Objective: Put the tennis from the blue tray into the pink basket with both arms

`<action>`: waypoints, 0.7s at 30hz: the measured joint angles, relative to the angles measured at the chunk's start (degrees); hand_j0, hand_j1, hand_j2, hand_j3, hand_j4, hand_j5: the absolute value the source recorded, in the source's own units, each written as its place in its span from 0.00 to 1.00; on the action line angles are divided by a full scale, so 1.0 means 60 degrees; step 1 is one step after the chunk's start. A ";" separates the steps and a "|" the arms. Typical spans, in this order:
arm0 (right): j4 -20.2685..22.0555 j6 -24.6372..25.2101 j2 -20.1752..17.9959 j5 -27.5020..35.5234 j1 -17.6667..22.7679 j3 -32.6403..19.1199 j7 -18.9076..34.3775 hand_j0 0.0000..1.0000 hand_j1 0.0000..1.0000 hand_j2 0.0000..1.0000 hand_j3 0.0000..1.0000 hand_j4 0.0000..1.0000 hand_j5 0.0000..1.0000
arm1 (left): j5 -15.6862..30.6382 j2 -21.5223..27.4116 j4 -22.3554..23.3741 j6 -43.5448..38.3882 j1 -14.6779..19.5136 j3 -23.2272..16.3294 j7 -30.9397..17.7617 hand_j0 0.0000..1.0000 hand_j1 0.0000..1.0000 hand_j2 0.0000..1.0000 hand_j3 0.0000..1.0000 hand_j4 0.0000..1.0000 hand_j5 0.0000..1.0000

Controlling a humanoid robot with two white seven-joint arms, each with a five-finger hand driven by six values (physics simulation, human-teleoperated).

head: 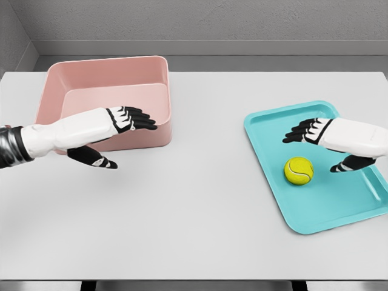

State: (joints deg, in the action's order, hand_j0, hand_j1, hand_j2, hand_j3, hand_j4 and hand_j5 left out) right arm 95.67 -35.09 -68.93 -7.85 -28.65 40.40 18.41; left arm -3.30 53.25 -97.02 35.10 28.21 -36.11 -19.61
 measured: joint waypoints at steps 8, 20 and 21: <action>0.0009 0.0001 0.0032 0.0034 0.0015 0.0082 -0.0056 1.00 1.00 1.00 1.00 1.00 1.00 | 0.0100 0.0016 0.0014 0.0000 -0.0059 0.0005 -0.0003 1.00 1.00 1.00 1.00 1.00 1.00; -0.0782 0.0000 0.0567 -0.0003 -0.0029 0.0612 0.0133 1.00 1.00 1.00 1.00 1.00 1.00 | 0.0278 0.0519 0.0029 0.0001 -0.0234 0.0031 0.0011 1.00 1.00 1.00 1.00 1.00 1.00; -0.0916 0.0000 0.0619 -0.0004 -0.0029 0.0616 0.0139 1.00 1.00 1.00 1.00 1.00 1.00 | 0.0327 0.0600 0.0032 0.0000 -0.0234 0.0033 0.0015 1.00 1.00 1.00 1.00 1.00 1.00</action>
State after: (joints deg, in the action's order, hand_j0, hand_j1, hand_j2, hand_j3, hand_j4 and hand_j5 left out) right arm 90.18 -35.09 -65.22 -7.87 -28.83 44.10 19.24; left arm -1.33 56.85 -96.83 35.10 26.81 -35.91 -19.52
